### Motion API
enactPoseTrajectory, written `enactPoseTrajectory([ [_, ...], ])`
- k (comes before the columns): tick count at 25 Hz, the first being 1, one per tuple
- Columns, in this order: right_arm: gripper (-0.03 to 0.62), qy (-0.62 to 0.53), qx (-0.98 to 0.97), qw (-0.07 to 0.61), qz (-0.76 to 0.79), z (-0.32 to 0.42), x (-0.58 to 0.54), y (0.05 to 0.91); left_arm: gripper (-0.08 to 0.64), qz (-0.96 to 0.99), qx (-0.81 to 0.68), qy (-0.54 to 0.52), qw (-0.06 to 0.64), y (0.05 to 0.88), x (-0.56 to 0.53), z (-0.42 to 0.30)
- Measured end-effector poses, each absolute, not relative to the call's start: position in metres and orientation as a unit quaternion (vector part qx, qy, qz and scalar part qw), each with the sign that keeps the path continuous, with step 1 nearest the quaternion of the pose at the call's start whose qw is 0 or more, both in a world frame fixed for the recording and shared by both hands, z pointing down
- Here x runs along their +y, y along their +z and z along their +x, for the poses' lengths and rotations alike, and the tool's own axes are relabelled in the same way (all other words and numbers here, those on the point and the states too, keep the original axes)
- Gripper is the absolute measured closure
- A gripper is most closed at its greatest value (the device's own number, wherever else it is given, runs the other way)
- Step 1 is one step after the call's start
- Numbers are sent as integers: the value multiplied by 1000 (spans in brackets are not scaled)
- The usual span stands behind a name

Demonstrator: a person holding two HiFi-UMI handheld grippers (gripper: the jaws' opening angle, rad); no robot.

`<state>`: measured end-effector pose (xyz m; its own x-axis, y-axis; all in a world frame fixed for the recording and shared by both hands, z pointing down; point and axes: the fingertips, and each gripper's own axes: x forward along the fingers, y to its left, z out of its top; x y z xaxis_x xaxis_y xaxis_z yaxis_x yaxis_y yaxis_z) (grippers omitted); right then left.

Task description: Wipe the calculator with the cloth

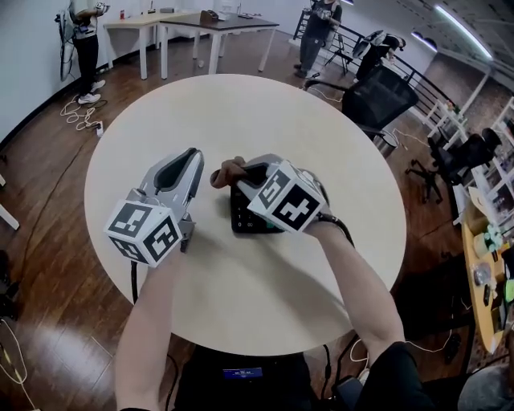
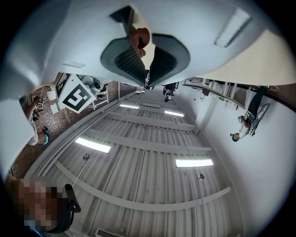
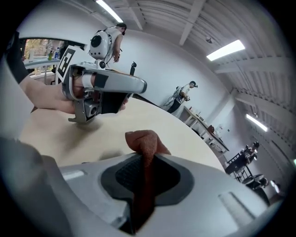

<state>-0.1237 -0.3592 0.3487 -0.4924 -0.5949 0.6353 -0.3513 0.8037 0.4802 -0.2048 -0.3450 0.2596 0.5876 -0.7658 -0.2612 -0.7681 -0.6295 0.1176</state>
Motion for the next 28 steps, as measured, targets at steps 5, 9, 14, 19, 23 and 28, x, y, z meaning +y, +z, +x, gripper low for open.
enactPoseTrajectory([
  [5, 541, -106, -832, 432, 331, -55, -361, 352, 528, -893, 427, 143, 3, 259, -345, -207],
  [9, 541, -61, -803, 437, 399, 18, -374, 356, 528, -893, 427, 144, -1, 259, -346, -207],
  [14, 541, -95, -821, 411, 384, -9, -361, 333, 529, -894, 425, 144, -1, 259, -345, -207],
  [19, 541, -177, -835, 428, 298, -102, -355, 334, 529, -892, 427, 148, 1, 258, -344, -209],
  [23, 541, -196, -821, 470, 260, -115, -342, 352, 529, -894, 425, 144, 1, 255, -345, -204],
  [28, 541, -193, -833, 482, 195, -115, -279, 363, 531, -895, 425, 137, 4, 257, -345, -202],
])
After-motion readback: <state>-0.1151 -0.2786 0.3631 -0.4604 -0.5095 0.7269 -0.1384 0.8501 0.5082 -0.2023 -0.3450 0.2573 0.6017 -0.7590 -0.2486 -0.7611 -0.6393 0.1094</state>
